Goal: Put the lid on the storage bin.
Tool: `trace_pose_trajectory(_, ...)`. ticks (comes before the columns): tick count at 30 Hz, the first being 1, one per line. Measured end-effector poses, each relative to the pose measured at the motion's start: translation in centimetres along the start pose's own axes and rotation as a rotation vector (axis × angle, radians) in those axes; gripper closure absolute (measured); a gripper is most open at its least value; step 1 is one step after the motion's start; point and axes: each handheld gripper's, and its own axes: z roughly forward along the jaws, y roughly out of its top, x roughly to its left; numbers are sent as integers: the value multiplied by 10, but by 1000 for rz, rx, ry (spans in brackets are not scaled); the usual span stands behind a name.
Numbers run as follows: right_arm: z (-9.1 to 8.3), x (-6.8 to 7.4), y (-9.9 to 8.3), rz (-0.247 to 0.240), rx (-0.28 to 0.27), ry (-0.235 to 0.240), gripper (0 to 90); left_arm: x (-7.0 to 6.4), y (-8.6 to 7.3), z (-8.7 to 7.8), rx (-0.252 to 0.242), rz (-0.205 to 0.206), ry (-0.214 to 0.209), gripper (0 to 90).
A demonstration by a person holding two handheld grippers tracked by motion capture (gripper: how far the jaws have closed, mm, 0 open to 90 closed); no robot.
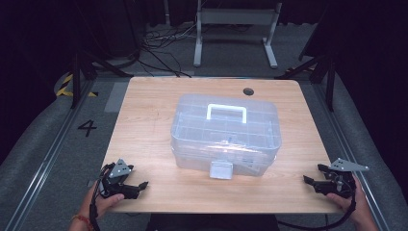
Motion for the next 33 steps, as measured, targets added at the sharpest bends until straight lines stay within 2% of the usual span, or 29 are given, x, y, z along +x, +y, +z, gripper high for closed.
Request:
trace_pose_trajectory(10,0,0,0,0,0,0,190,0,0,0,1,2,-1,147)
trace_pose_trajectory(13,0,0,0,0,0,-1,190,1,-1,0,-1,5,-12,147)
trace_pose_trajectory(33,0,0,0,0,0,-1,190,2,0,0,0,14,-6,140)
